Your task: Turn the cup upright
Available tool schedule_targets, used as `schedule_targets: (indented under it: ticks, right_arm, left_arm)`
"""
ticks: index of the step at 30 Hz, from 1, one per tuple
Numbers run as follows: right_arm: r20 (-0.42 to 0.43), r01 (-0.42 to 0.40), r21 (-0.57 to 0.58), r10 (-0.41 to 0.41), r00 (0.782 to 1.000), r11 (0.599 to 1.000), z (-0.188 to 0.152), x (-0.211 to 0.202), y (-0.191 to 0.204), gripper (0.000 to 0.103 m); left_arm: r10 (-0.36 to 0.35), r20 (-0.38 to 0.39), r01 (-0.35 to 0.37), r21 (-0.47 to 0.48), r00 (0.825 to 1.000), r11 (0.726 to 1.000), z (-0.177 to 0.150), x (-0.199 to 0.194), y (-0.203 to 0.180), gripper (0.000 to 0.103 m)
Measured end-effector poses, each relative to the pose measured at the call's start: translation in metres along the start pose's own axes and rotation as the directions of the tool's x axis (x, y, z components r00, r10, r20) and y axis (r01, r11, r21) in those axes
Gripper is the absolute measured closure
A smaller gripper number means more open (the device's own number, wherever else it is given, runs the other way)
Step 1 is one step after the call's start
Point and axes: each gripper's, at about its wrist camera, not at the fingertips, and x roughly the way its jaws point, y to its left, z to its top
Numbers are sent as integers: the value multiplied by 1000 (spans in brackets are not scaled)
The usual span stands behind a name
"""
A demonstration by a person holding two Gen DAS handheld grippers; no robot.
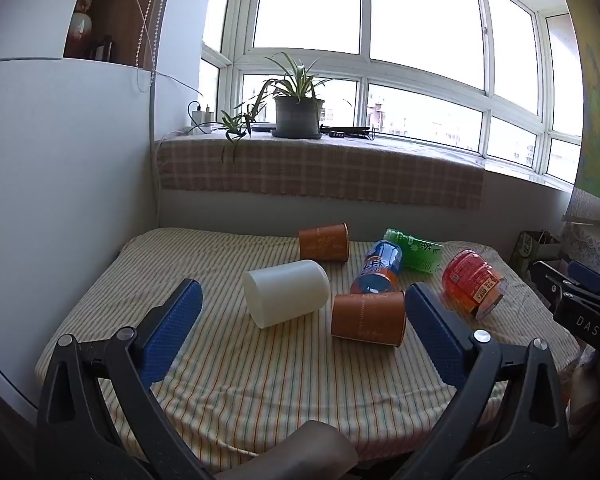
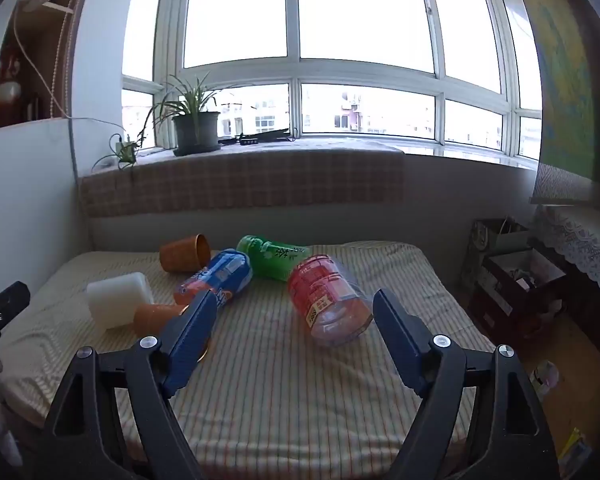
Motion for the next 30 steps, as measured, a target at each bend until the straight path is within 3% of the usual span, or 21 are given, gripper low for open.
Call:
schedule_targets:
  ticks: [30]
  right_arm:
    - [-21, -10, 15, 10, 1000, 1000, -4, 5, -5, 23]
  left_arm:
    - [-3, 2, 3, 11, 1000, 1000, -4, 6, -4, 0]
